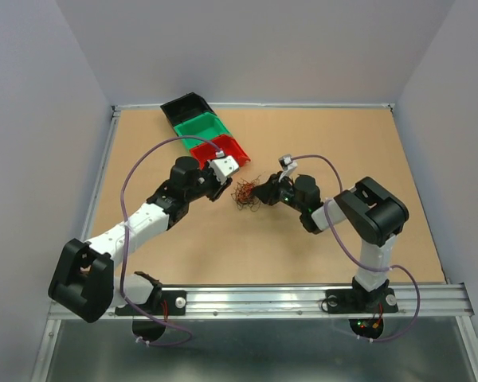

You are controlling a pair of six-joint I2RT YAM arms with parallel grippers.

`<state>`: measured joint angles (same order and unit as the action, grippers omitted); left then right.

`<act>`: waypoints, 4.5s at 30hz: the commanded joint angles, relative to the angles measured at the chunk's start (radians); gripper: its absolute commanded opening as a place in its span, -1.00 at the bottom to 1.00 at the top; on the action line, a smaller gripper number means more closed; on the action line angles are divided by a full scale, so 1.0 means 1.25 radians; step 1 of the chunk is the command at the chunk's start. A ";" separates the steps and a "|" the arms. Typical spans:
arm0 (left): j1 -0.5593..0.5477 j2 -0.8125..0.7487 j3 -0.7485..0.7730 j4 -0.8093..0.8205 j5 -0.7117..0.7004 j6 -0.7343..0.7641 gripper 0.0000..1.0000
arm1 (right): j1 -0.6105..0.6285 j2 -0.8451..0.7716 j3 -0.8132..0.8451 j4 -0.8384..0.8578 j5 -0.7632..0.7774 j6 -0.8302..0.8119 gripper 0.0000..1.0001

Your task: Untangle the cables

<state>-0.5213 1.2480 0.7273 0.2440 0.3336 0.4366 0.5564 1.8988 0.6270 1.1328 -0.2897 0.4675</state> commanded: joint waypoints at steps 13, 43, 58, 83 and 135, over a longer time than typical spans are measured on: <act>0.003 0.031 0.032 -0.025 0.119 0.037 -0.11 | 0.004 -0.224 -0.207 0.232 -0.151 -0.079 -0.99; -0.111 0.164 0.089 -0.117 0.140 0.118 -0.10 | 0.011 -0.283 -0.287 0.368 -0.216 -0.070 -0.99; -0.155 0.067 0.012 0.028 -0.058 0.066 -1.00 | 0.014 -0.286 -0.290 0.371 -0.161 -0.034 -0.99; 0.086 -0.230 -0.058 0.167 -0.420 -0.133 -1.00 | -0.030 -0.542 -0.329 -0.240 0.871 0.006 -0.87; 0.323 -0.116 0.205 0.180 0.106 -0.321 -1.00 | -0.041 -0.826 -0.438 -0.171 0.271 -0.142 0.73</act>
<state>-0.1146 1.0634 0.8890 0.4152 0.4896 0.0620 0.5091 0.8654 0.0555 0.8410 0.0708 0.3092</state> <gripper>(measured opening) 0.017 0.857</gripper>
